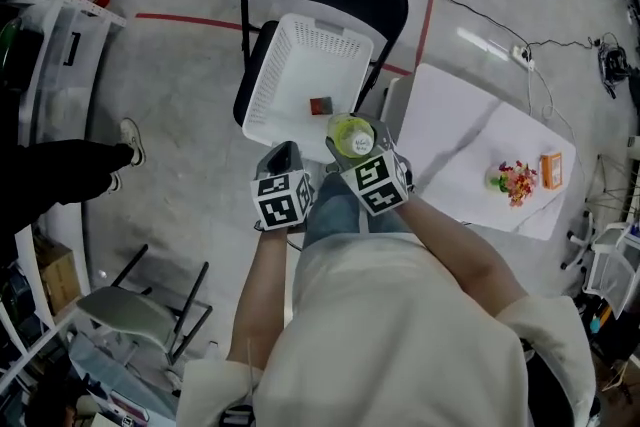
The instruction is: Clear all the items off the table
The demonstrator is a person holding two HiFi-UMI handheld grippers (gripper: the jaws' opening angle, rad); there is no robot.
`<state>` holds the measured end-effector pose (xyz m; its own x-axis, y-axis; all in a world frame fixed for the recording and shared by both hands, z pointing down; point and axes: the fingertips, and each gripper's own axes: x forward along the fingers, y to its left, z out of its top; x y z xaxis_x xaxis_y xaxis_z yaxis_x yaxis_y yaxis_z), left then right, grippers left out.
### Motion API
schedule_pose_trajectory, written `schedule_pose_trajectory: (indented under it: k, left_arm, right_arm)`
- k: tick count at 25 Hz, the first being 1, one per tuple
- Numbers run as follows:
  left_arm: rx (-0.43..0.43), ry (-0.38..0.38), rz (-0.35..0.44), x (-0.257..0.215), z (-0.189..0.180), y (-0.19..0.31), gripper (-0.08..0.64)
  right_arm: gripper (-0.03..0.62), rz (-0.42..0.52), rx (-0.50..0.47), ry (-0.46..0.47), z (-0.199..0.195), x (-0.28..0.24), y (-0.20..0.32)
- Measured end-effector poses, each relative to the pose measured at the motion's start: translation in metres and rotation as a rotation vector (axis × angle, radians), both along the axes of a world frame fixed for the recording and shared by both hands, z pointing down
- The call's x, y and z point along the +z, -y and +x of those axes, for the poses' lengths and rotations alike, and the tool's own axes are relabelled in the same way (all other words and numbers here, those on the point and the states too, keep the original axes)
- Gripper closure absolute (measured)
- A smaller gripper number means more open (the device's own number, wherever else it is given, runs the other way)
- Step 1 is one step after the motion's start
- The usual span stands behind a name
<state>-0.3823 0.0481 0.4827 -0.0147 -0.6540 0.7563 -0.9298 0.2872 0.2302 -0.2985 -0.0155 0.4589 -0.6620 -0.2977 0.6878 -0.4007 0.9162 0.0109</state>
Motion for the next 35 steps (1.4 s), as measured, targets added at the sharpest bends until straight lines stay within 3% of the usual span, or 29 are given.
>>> schedule_pose_trajectory:
  k: [12, 35]
  left_arm:
    - [-0.092, -0.020, -0.001, 0.013, -0.034, 0.012, 0.552]
    - [-0.193, -0.060, -0.038, 0.063, -0.071, 0.016, 0.552]
  right_arm:
    - [0.322, -0.025, -0.081, -0.001, -0.061, 0.022, 0.016]
    - [0.322, -0.097, -0.106, -0.022, -0.140, 0.104, 0.039]
